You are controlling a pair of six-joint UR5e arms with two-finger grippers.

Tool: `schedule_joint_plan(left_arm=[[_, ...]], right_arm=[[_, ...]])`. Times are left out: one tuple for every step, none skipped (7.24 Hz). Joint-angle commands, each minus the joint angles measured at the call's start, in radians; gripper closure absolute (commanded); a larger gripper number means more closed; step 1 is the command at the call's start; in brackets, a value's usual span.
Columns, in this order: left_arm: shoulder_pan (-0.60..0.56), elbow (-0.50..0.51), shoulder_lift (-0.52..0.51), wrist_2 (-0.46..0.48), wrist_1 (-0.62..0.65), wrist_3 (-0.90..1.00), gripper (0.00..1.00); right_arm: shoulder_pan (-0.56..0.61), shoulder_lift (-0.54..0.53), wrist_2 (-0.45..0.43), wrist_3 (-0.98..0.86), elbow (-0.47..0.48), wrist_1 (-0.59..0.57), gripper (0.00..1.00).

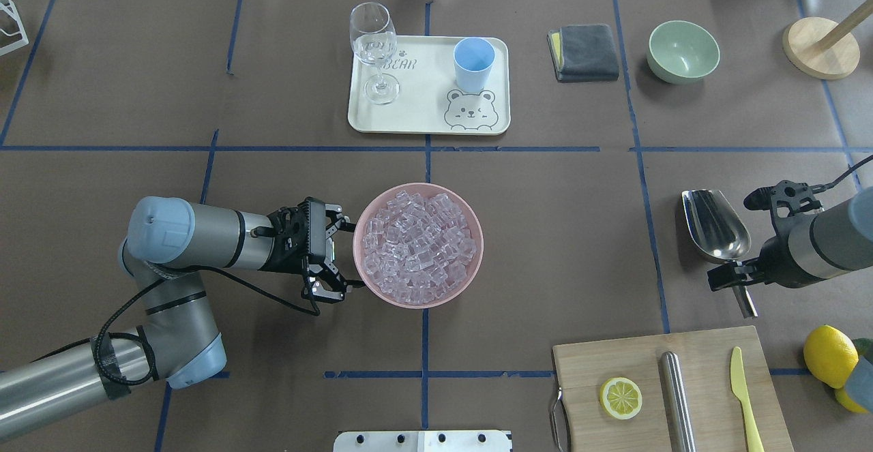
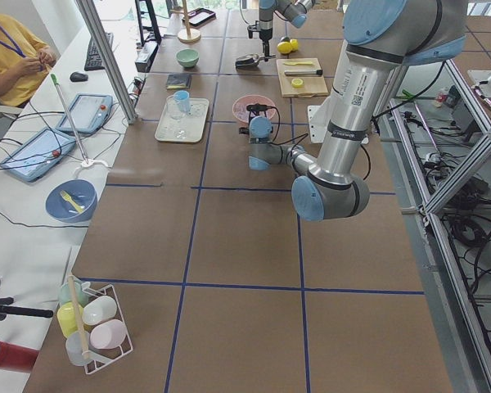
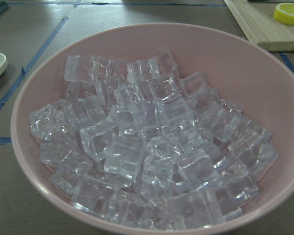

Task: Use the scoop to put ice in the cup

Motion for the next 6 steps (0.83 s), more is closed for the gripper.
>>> schedule_joint_plan(left_arm=[[0.002,0.001,0.0,0.0,0.0,0.0,0.0],[0.005,0.0,0.0,0.0,-0.002,-0.002,0.0],[0.006,0.0,0.0,0.0,-0.002,-0.002,0.0],[0.006,0.0,0.0,0.0,-0.002,-0.002,0.0],[0.006,0.0,0.0,0.0,-0.002,0.0,0.0],[0.006,0.0,0.0,0.0,-0.002,-0.002,0.0]], right_arm=[[-0.017,-0.023,-0.005,0.021,-0.023,0.041,0.27],[-0.018,-0.026,-0.004,0.023,-0.016,0.041,0.51],[-0.021,-0.029,-0.004,0.023,-0.006,0.038,0.73],[-0.026,-0.032,-0.004,0.023,0.008,0.033,0.88],[-0.032,-0.034,-0.005,0.023,0.014,0.032,1.0],[-0.041,-0.034,-0.011,0.023,0.017,0.032,1.0]])
